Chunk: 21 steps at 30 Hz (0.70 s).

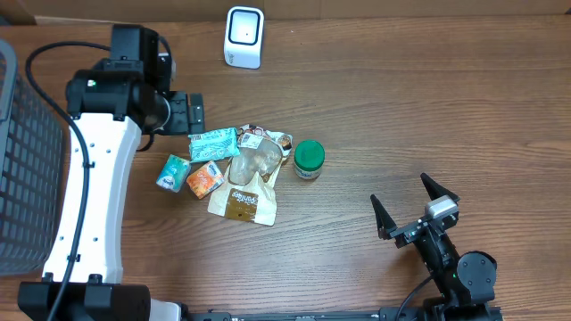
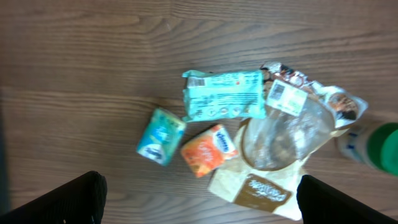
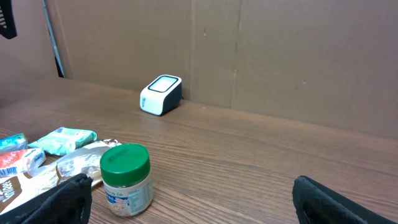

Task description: Scan the item barcode

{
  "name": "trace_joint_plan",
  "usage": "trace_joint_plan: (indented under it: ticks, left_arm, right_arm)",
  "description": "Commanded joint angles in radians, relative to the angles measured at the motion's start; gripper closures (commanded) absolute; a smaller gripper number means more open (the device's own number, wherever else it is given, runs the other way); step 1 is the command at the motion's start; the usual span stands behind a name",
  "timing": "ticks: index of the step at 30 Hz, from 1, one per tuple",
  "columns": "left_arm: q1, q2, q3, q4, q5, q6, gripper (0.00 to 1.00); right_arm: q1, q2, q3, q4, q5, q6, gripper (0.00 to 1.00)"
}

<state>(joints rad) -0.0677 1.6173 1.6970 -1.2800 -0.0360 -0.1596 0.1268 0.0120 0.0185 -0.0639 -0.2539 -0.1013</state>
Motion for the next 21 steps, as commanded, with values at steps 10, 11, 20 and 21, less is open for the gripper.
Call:
trace_joint_plan:
  ticks: [10,11,20,21]
  left_arm:
    - [-0.065,-0.018,-0.002,0.001,0.116,-0.267,0.01]
    - [-0.066,-0.018,-0.002,0.0,0.116,-0.272,0.0]
    - [-0.043,-0.018,-0.002,0.036,0.028,-0.081,0.0]
    - [-0.034,-0.018,-0.002,0.045,0.035,-0.028,0.0]
  right_arm:
    - [0.005,-0.009,-0.011,0.006,0.013,0.0,0.0]
    - [0.005,-0.009,-0.011,0.006,0.013,0.001,0.0]
    - [0.005,-0.009,-0.011,0.006,0.013,0.0,0.0]
    - [0.005,-0.009,-0.011,0.006,0.013,0.0,0.0]
